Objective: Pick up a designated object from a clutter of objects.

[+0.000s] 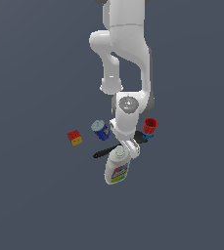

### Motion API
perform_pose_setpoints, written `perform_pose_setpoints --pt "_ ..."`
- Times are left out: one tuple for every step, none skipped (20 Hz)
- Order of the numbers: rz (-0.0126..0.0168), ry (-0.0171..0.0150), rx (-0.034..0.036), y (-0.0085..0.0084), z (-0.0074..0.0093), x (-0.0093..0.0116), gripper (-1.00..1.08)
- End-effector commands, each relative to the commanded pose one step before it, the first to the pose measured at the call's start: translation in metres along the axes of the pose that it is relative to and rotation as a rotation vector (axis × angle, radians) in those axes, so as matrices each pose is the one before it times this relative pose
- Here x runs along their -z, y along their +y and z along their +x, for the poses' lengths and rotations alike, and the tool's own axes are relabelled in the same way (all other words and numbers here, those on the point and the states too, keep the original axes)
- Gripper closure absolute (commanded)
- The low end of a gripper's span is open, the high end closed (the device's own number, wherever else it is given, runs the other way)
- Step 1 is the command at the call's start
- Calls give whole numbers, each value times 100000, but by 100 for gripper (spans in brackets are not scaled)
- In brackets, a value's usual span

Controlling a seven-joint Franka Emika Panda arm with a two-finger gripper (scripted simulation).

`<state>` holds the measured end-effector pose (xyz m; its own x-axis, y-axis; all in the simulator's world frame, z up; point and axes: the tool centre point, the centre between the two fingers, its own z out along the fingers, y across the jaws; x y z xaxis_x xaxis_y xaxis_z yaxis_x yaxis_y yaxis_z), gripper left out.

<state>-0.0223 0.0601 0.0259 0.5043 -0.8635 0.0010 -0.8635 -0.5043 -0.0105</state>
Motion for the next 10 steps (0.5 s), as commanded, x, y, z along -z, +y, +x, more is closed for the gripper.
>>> perform_pose_setpoints --pt "-1058 -100 -942 610 433 -867 -92" --pt "0 0 0 -3 0 -25 -92" --pt "0 0 0 0 0 0 108" --pt "0 0 0 0 0 0 108" --pt "0 0 0 0 0 0 108" --pt "0 0 0 0 0 0 108" --pt "0 0 0 0 0 0 108" --pt "0 0 0 0 0 0 108" --pt "0 0 0 0 0 0 108" --pt "0 0 0 0 0 0 108"
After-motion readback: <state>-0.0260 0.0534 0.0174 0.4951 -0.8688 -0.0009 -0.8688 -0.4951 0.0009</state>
